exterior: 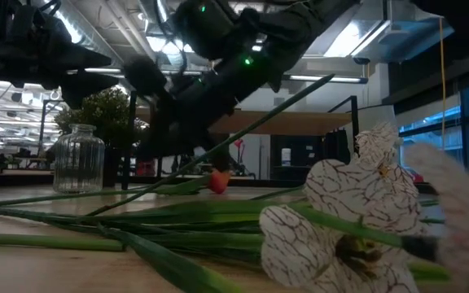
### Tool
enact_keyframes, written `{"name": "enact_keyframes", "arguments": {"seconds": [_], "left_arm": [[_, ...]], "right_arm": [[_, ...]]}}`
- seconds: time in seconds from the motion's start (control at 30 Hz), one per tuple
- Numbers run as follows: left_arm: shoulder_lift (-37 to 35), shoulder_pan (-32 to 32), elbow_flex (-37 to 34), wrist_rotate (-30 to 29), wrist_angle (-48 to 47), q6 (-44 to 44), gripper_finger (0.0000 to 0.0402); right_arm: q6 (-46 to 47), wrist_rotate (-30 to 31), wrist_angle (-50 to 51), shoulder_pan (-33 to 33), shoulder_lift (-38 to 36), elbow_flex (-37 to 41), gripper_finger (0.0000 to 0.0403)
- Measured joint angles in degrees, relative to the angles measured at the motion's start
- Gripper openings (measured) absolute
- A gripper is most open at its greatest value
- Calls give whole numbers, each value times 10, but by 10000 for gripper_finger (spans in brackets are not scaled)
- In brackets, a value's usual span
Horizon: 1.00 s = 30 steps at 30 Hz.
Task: Pick and place flowers into a vace then onto a shelf
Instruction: Put the orange flower into the bottom transparent vase
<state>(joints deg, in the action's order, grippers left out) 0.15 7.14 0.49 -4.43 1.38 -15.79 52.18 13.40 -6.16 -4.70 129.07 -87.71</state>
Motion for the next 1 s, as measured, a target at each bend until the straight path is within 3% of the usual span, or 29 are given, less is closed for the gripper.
{"name": "enact_keyframes", "arguments": {"seconds": [0.23, 0.5, 0.73, 1.0], "left_arm": [[0, 0, 0, 0, 0, 0, 235], [0, 0, 0, 0, 0, 0, 235], [0, 0, 0, -4, 1, 0, 235], [0, 0, 0, -6, 1, 0, 235]], "right_arm": [[-25, 20, 69, 7, 0, 0, 41], [-55, 18, 56, 26, 6, -1, 41], [-61, -17, 76, 31, 35, -21, 41], [-110, -71, 200, 25, 36, -59, 41]]}}
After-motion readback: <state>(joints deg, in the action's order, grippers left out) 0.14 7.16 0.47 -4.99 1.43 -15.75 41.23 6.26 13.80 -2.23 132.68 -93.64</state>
